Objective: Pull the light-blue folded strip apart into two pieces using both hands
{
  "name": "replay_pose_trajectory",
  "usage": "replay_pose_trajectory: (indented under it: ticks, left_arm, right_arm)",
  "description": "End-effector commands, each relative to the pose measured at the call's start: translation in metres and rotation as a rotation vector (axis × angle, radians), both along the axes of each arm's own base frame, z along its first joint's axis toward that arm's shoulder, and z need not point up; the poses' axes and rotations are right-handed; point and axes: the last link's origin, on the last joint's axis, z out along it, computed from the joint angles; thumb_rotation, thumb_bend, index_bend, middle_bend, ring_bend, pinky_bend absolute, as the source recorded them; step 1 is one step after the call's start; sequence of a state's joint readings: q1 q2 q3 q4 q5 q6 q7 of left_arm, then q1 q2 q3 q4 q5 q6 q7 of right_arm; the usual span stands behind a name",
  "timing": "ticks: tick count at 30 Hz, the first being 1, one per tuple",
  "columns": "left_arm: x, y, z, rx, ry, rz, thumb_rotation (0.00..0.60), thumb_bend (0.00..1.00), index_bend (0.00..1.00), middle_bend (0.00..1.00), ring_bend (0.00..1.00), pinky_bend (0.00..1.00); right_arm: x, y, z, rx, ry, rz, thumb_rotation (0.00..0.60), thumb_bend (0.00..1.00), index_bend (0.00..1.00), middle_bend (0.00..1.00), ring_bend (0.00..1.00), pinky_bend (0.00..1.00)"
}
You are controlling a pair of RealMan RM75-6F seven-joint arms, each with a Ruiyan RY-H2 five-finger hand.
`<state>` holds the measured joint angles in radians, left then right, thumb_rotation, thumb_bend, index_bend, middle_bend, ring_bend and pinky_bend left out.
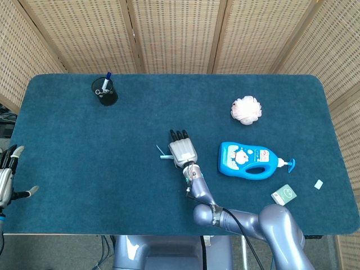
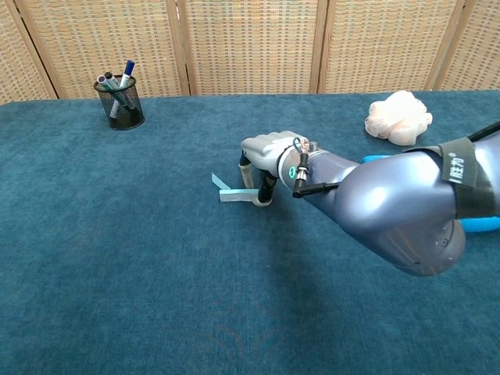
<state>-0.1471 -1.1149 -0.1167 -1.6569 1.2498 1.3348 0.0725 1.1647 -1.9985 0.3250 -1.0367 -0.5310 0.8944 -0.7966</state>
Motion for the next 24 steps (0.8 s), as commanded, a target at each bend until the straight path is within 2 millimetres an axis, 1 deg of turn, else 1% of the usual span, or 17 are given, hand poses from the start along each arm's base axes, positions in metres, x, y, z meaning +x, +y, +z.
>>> replay_pose_trajectory:
  ticks: [1,5,9,15,16,17,18,19,20,21,22,23,24]
  left_arm:
    - [0.001,0.000,0.000,-0.002,0.000,-0.001,0.600,0.09,0.00,0.00,0.00,0.00]
    - [0.001,0.000,0.000,-0.001,0.000,-0.001,0.600,0.09,0.00,0.00,0.00,0.00]
    - [0.002,0.000,-0.001,-0.005,0.001,-0.007,0.600,0.09,0.00,0.00,0.00,0.00]
    - [0.009,0.004,0.001,-0.006,0.020,-0.049,0.600,0.09,0.00,0.00,0.00,0.00]
    - [0.014,0.008,0.003,-0.006,0.036,-0.079,0.600,0.09,0.00,0.00,0.00,0.00]
    - [0.027,0.020,0.008,0.007,0.076,-0.164,0.600,0.09,0.00,0.00,0.00,0.00]
    - [0.036,0.029,0.010,0.016,0.101,-0.224,0.600,0.08,0.00,0.05,0.05,0.01]
    - [0.043,0.038,0.011,0.023,0.123,-0.276,0.600,0.08,0.00,0.17,0.18,0.07]
    - [0.055,0.051,0.011,0.027,0.154,-0.355,0.600,0.08,0.00,0.28,0.29,0.13]
    - [0.063,0.059,0.010,0.026,0.170,-0.407,0.600,0.07,0.00,0.45,0.47,0.26]
    - [0.068,0.065,0.008,0.025,0.179,-0.441,0.600,0.06,0.01,0.58,0.60,0.41]
    - [0.082,0.078,0.002,0.010,0.195,-0.525,0.600,0.05,0.02,0.64,0.65,0.50]
    - [0.088,0.087,-0.002,-0.003,0.196,-0.563,0.600,0.04,0.04,0.71,0.71,0.63]
  right_arm:
    - [0.000,0.000,-0.001,0.001,0.005,0.003,0.600,0.41,0.52,0.02,0.00,0.01]
    - [-0.001,-0.001,-0.001,0.002,0.010,0.006,0.600,0.46,0.57,0.05,0.00,0.01]
    - [0.003,-0.001,0.007,-0.014,-0.019,0.035,0.600,0.47,0.57,0.06,0.00,0.01]
    - [0.009,0.002,0.030,-0.049,-0.085,0.098,0.600,0.47,0.57,0.07,0.00,0.01]
    - [0.010,0.004,0.037,-0.058,-0.099,0.114,0.600,0.47,0.57,0.08,0.00,0.01]
    - [0.010,0.006,0.048,-0.073,-0.117,0.136,0.600,0.47,0.57,0.08,0.00,0.01]
    - [0.009,0.008,0.054,-0.078,-0.124,0.147,0.600,0.47,0.57,0.08,0.00,0.01]
    - [0.008,0.009,0.060,-0.081,-0.128,0.154,0.600,0.47,0.57,0.08,0.00,0.01]
    - [0.007,0.010,0.065,-0.087,-0.133,0.156,0.600,0.47,0.57,0.08,0.00,0.01]
    - [0.006,0.011,0.069,-0.089,-0.138,0.155,0.600,0.47,0.57,0.08,0.00,0.01]
    - [0.006,0.012,0.071,-0.089,-0.141,0.153,0.600,0.47,0.57,0.08,0.00,0.01]
    - [0.004,0.013,0.075,-0.092,-0.148,0.147,0.600,0.47,0.57,0.08,0.00,0.01]
    - [0.003,0.015,0.078,-0.092,-0.150,0.146,0.600,0.47,0.57,0.08,0.00,0.01]
